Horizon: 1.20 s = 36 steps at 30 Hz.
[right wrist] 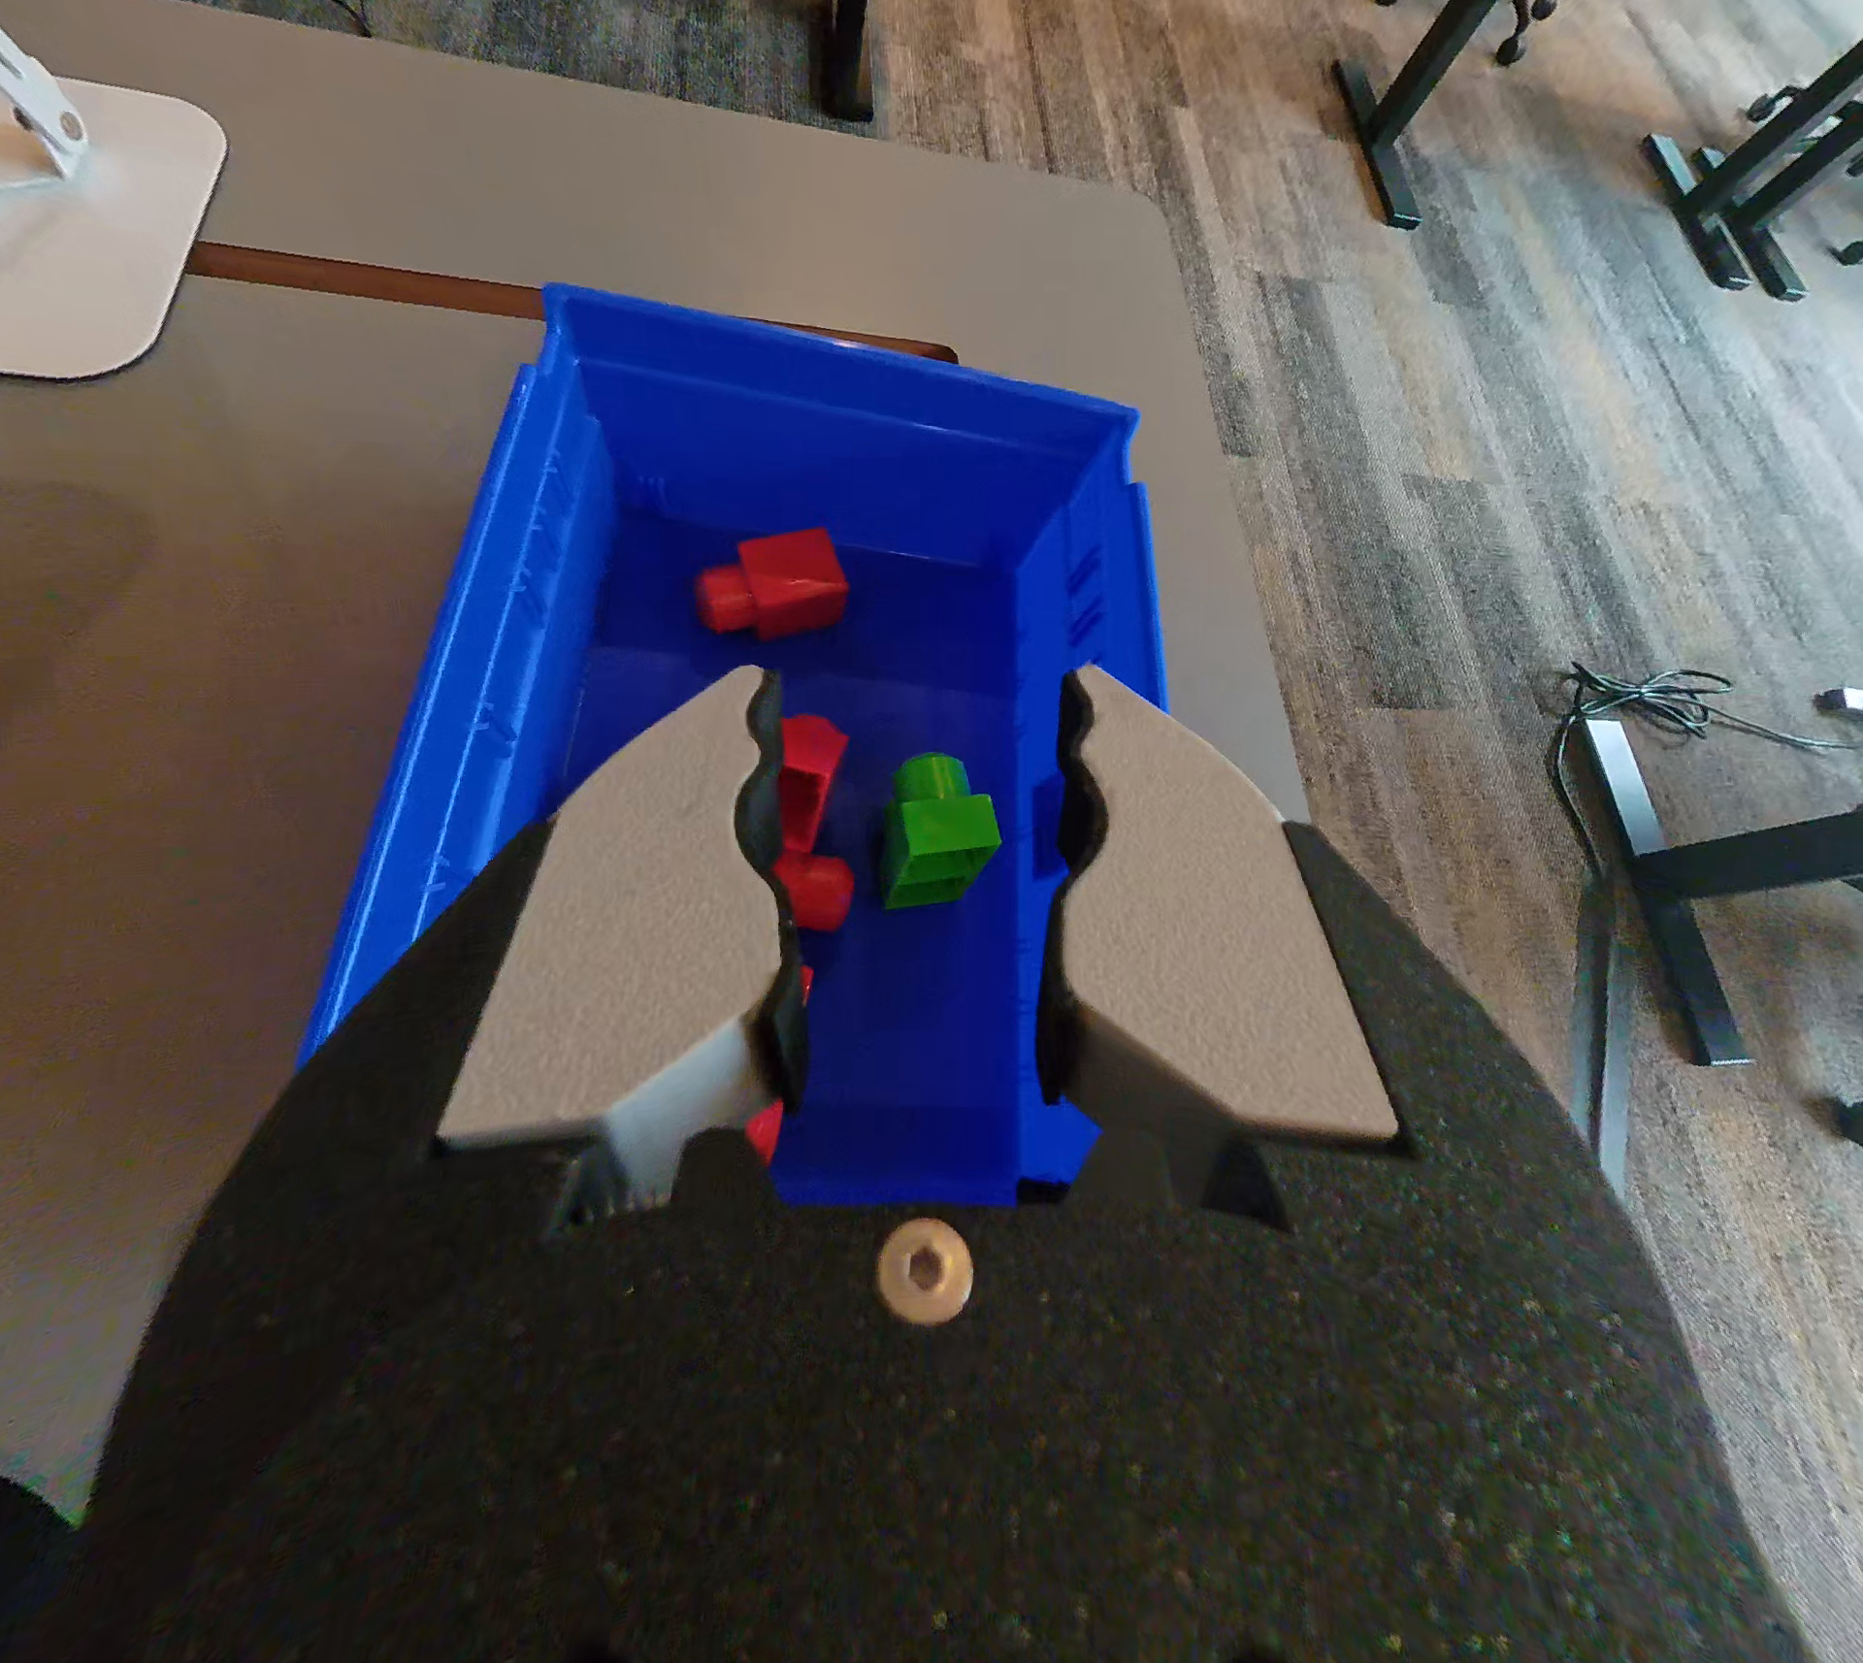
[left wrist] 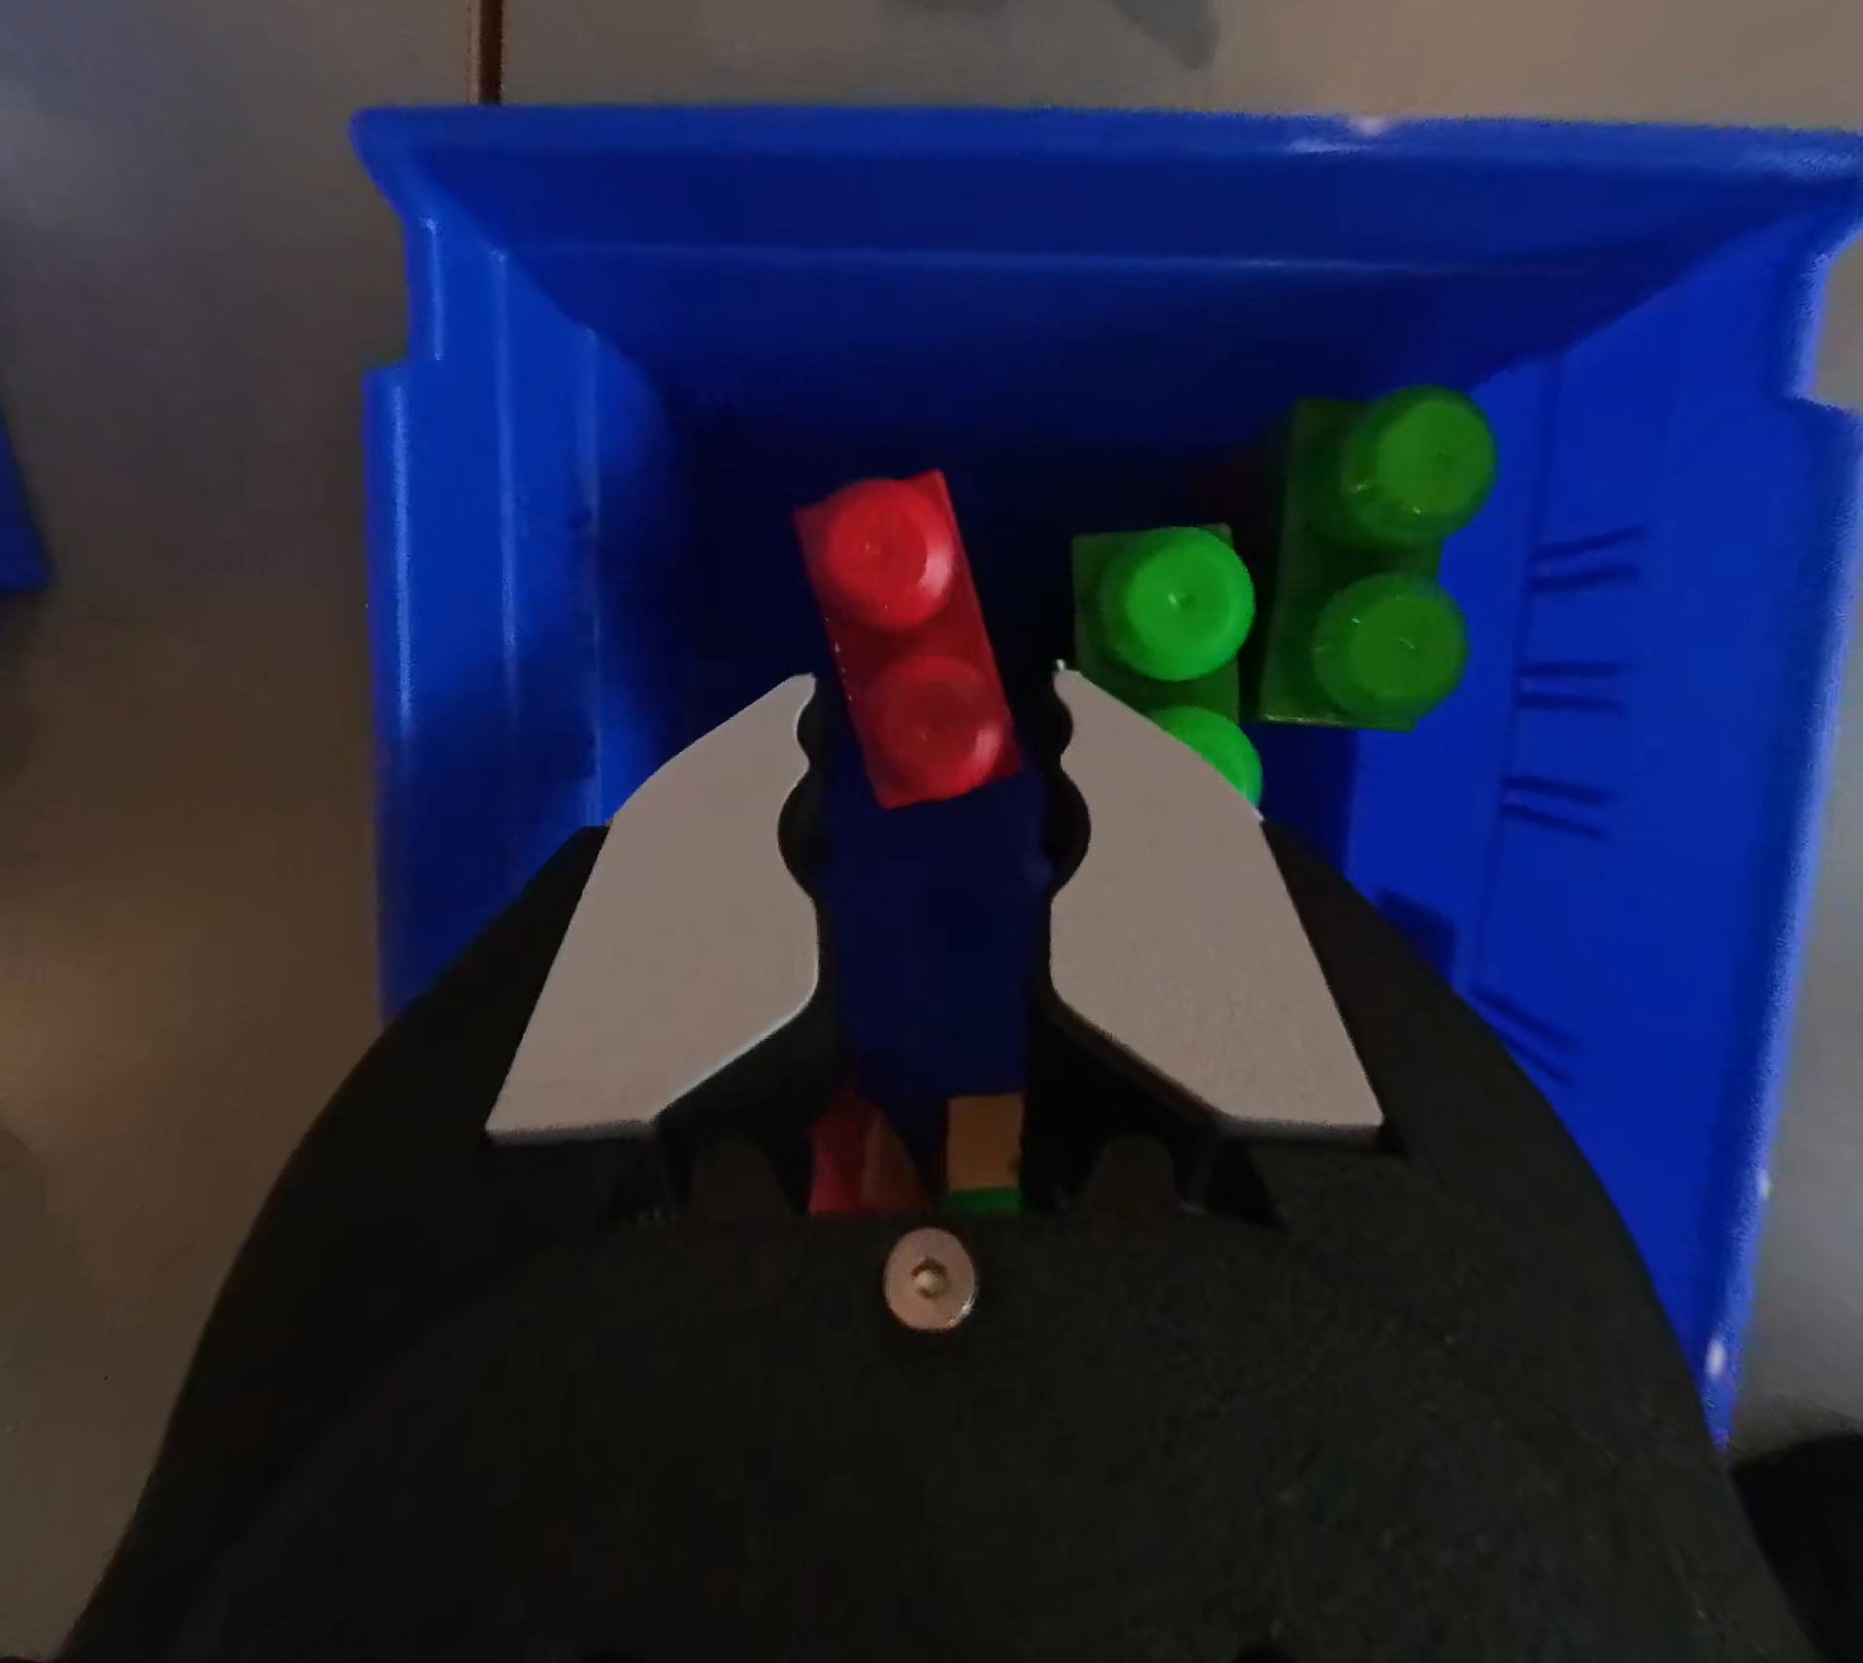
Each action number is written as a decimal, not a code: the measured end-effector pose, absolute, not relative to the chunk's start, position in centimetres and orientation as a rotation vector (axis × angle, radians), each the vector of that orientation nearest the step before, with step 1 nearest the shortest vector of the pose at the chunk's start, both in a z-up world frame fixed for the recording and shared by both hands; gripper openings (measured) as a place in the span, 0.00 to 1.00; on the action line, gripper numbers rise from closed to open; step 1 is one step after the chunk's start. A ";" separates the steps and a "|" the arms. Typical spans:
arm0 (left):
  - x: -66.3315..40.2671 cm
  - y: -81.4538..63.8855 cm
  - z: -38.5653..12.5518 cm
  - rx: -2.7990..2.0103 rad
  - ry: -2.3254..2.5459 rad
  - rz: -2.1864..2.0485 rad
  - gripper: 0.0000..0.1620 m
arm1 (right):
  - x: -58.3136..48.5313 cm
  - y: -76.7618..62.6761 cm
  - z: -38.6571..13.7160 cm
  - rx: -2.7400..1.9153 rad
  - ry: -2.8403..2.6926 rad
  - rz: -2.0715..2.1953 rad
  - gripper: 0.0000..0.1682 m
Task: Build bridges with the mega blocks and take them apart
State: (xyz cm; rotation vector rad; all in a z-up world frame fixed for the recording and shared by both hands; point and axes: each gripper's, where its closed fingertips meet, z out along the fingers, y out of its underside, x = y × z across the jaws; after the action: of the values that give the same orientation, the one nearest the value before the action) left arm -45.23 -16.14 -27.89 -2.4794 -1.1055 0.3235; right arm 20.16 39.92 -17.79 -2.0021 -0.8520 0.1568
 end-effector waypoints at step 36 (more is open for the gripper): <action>-27.2 -1.5 -6.7 -1.830 -0.203 0.115 0.23 | 7.8 29.2 -10.1 -1.496 -1.248 0.688 0.30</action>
State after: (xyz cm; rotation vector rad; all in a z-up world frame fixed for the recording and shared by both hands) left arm -27.24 -1.49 -6.71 -1.8301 -0.2033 0.1147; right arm 7.83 29.18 -10.11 -1.4958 -1.2478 0.6881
